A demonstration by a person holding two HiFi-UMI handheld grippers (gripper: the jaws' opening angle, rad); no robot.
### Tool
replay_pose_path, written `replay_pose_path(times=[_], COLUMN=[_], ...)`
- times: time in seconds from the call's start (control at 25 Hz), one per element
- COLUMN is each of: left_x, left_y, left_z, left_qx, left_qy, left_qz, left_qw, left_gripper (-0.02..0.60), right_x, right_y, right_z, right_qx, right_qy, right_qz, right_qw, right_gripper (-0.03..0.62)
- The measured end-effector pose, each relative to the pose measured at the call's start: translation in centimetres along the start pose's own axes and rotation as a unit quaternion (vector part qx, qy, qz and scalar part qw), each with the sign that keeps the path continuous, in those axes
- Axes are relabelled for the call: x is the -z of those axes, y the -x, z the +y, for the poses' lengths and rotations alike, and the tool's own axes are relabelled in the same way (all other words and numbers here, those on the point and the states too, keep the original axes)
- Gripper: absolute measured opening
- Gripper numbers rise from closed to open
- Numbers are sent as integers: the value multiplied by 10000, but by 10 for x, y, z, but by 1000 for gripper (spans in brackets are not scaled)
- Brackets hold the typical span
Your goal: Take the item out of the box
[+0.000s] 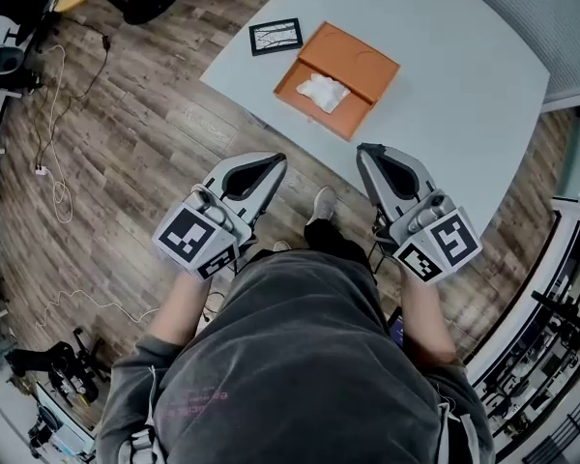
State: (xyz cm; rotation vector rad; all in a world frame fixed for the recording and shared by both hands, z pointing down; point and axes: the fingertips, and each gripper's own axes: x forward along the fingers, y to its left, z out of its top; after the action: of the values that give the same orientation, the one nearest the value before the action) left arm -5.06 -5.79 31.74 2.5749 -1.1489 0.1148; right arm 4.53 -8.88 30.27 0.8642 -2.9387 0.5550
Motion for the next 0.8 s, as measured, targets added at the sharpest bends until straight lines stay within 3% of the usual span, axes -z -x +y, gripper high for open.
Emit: replay_pose_path(times=[0.32,0.8], left_x=[-6,18], left_y=[-57,-95], left_z=[8,42], left_qx=[-10,64], left_qy=[-244,-155], left_qz=[220,474], left_qw=[9995,9987], left_gripper=[12,12], right_x=[-15,1], right_y=[-1,-21], right_z=[-48,-78], right_qx=[-54,12], right_qy=[-102,-248], right_qz=[-22,236], right_qw=[9999,9994], right_gripper=[3,3])
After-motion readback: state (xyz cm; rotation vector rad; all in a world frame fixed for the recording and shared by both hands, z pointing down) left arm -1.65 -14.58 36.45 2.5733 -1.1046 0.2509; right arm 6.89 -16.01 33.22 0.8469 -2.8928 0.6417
